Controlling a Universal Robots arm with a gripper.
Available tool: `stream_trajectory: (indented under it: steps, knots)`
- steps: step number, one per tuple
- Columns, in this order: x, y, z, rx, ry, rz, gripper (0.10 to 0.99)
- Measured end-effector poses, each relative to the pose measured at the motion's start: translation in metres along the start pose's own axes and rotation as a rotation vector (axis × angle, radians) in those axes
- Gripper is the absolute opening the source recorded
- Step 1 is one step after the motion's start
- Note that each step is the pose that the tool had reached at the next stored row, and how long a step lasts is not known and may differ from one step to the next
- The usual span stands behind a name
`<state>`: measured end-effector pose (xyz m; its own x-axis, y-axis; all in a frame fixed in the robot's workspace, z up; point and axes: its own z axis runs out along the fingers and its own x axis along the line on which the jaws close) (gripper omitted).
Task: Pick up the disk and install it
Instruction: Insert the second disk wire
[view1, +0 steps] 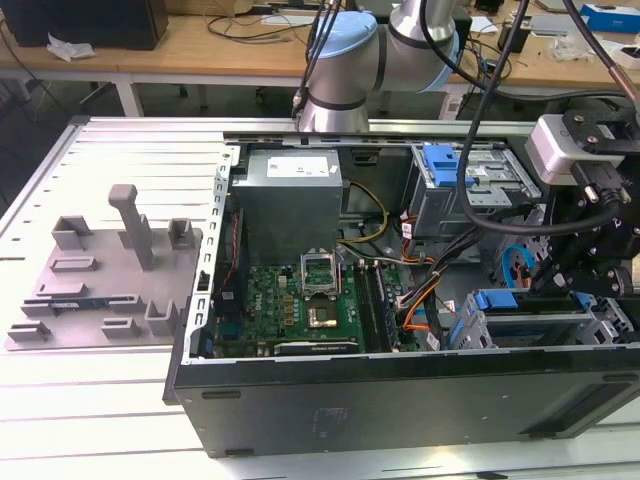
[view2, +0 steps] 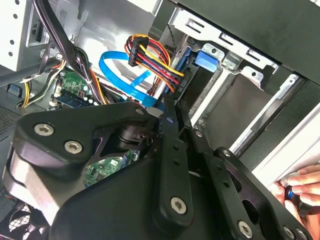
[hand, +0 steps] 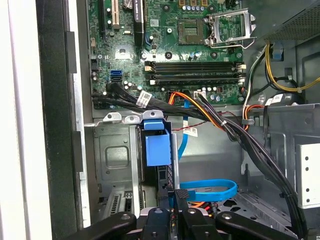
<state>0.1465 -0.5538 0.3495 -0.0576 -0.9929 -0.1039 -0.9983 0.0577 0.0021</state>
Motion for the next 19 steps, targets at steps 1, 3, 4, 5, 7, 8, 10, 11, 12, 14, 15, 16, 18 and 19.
stream_trajectory:
  steps: [1, 3, 4, 5, 7, 8, 10, 11, 12, 14, 15, 16, 18, 19]
  knots:
    - [0.0000, -0.0001, 0.0000, 0.000, 0.0001, 0.000, 0.161]
    - [-0.0001, -0.0005, 0.0002, 0.000, 0.0000, 0.000, 0.161]
    - [0.0000, -0.0007, 0.0003, 0.000, -0.0001, 0.000, 0.161]
    - [0.0000, -0.0008, 0.0004, 0.000, 0.0000, 0.000, 0.161]
    - [0.0000, -0.0009, 0.0006, 0.000, 0.0000, 0.000, 0.161]
    - [0.0001, -0.0010, 0.0011, 0.000, 0.0000, 0.000, 0.161]
    - [0.0002, -0.0018, 0.0017, 0.000, -0.0003, 0.000, 0.161]
    - [0.0005, -0.0021, 0.0019, 0.000, -0.0001, 0.000, 0.161]
    - [0.0008, -0.0022, 0.0023, 0.000, 0.0001, 0.000, 0.161]
    - [0.0009, -0.0023, 0.0026, 0.000, -0.0001, 0.000, 0.161]
    - [0.0010, -0.0017, 0.0031, 0.000, -0.0001, 0.000, 0.161]
    - [0.0011, -0.0015, 0.0040, 0.000, 0.0000, 0.000, 0.161]
    - [0.0012, -0.0015, 0.0047, 0.000, -0.0001, 0.000, 0.161]
    - [0.0012, -0.0015, 0.0050, 0.000, 0.0000, 0.000, 0.161]
